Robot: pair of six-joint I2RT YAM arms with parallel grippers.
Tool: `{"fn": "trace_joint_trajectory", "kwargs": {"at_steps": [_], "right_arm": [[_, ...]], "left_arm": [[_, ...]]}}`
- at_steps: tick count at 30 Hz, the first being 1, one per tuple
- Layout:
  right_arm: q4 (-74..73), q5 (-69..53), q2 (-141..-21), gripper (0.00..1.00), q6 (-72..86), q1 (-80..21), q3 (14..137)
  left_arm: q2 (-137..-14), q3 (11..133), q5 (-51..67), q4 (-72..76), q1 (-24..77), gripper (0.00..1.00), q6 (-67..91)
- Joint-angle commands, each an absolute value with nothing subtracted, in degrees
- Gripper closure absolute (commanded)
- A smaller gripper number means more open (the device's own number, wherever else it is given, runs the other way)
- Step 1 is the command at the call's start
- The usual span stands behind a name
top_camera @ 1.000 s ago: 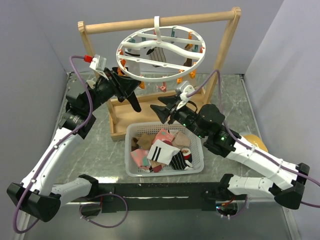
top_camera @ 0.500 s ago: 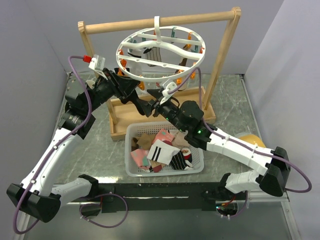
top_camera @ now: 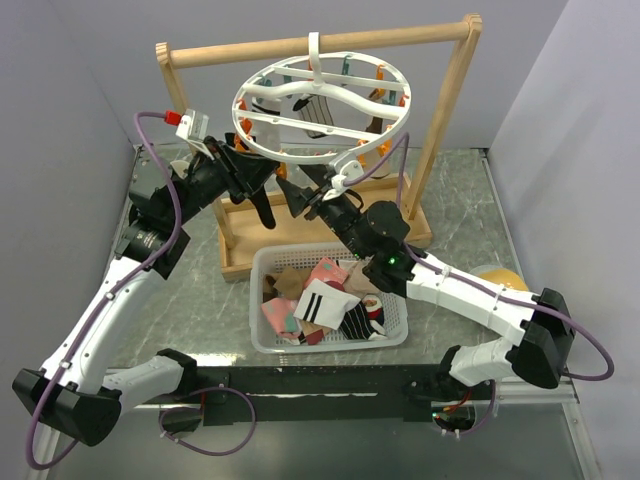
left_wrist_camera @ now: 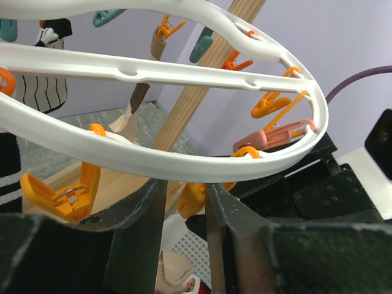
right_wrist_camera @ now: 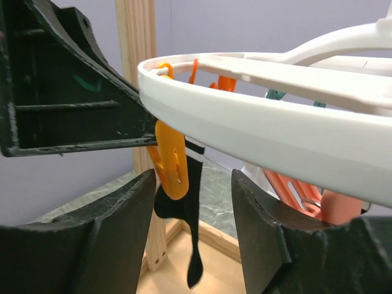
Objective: Clip the socks to the hanger
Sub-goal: Open the clamp at the hanger.
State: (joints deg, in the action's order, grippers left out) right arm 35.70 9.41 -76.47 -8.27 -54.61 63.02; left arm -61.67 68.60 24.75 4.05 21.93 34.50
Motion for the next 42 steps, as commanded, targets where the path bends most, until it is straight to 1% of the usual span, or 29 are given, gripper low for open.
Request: {"fn": "trace_joint_trajectory", "kwargs": {"at_steps": [1,3,8,10,11,12,14,15,16,17,21,23,26,36,42], "right_arm": [[38.23,8.35,-77.52,0.43,-8.96,-53.62,66.62],[38.14,8.00,-77.69,0.45,-8.96,-53.53,66.71],[37.79,6.33,-77.61,0.56,-8.79,-53.35,67.59],[37.18,5.89,-77.87,0.64,-8.79,-53.35,68.55],[36.48,5.45,-77.96,0.67,-8.70,-53.44,68.82],[36.21,5.28,-77.96,0.72,-8.53,-53.44,68.99],[35.60,5.10,-77.87,0.77,-8.35,-53.35,69.26],[35.51,5.01,-77.78,0.82,-8.00,-53.35,69.17],[35.42,5.01,-77.70,0.83,-8.00,-53.35,69.17],[35.33,5.01,-77.70,0.84,-7.82,-53.35,69.08],[34.02,4.40,-78.05,0.90,-6.68,-53.44,69.70],[33.84,4.13,-78.13,0.91,-6.16,-53.52,69.70],[33.40,3.78,-78.22,0.92,-5.45,-53.79,69.70],[31.99,2.81,-78.66,0.92,-4.66,-54.32,71.01],[31.38,3.51,-79.45,0.93,-4.75,-54.75,71.63]], "left_arm": [[-60.29,70.31,27.15,6.33,21.62,0.64,35.60],[-60.12,70.58,28.21,6.24,21.62,0.63,35.51],[-59.15,69.61,29.27,5.71,21.62,0.62,35.86],[-58.80,69.35,29.18,5.89,21.53,0.61,36.03],[-58.71,69.35,29.18,5.98,21.53,0.60,36.12],[-58.62,69.35,29.18,6.15,21.45,0.59,36.21],[-58.27,69.43,29.09,6.33,21.27,0.53,36.56],[-58.18,69.43,29.18,6.94,21.27,0.52,36.74],[-58.10,69.35,29.35,7.29,21.27,0.51,36.91],[-58.18,69.35,29.62,7.64,21.27,0.46,37.26],[-59.32,70.31,30.41,9.14,21.27,0.43,37.88],[-60.20,71.27,30.50,9.84,21.18,0.41,37.79],[-60.82,71.81,30.41,10.63,21.27,0.41,37.35],[-60.55,70.05,30.32,12.13,21.27,0.44,37.70],[-61.08,70.31,30.15,12.39,21.80,0.48,37.79]]}}
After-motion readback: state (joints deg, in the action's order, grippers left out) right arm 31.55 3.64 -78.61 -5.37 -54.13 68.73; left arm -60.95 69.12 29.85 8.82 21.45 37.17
